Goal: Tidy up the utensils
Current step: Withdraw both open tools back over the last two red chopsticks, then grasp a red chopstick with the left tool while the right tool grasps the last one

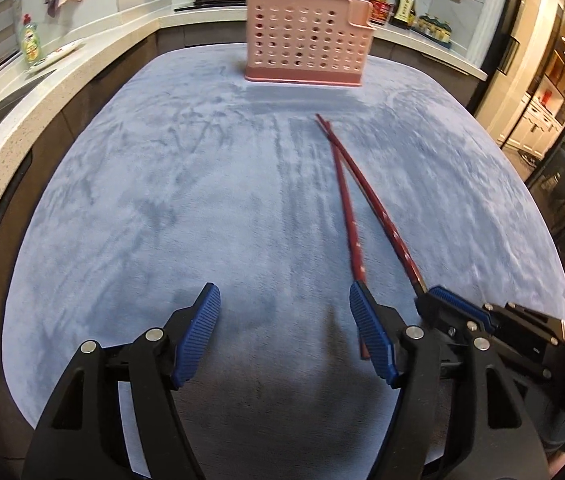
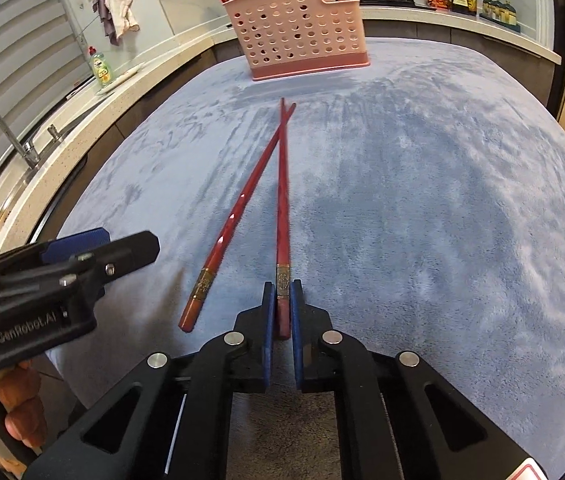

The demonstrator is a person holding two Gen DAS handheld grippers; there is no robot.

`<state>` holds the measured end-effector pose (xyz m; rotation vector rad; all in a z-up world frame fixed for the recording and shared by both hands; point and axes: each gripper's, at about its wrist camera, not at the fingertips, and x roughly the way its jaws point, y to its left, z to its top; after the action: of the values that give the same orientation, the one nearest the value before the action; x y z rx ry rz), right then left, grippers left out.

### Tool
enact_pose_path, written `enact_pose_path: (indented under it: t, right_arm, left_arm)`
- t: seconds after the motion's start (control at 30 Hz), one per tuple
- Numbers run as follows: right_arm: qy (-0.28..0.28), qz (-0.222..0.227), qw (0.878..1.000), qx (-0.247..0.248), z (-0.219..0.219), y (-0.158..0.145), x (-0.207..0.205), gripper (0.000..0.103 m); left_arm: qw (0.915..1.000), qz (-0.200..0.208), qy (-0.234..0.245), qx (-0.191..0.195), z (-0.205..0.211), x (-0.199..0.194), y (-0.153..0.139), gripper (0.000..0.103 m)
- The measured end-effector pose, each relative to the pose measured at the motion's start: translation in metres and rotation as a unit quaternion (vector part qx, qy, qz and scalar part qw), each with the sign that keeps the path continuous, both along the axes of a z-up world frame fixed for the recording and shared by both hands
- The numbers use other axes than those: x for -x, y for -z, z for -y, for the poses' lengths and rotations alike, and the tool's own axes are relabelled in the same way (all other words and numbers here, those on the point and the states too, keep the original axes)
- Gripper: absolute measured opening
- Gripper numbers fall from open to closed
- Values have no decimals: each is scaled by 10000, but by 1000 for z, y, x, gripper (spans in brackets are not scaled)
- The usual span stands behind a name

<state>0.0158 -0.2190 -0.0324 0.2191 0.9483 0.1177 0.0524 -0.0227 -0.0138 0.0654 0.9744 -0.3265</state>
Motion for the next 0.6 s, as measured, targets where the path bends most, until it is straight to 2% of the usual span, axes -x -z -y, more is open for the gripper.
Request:
enact_pose_path:
  t: [0.33,0.6]
  right_arm:
    - [414,21,9991,-93,27,-5,7,7]
    - [372,-38,9992,-127,26,-1,8,7]
  left_arm:
    - [9985,-230,499,-76,30,7,16,63]
    - [9984,-335,456,-80,32,3,24,42]
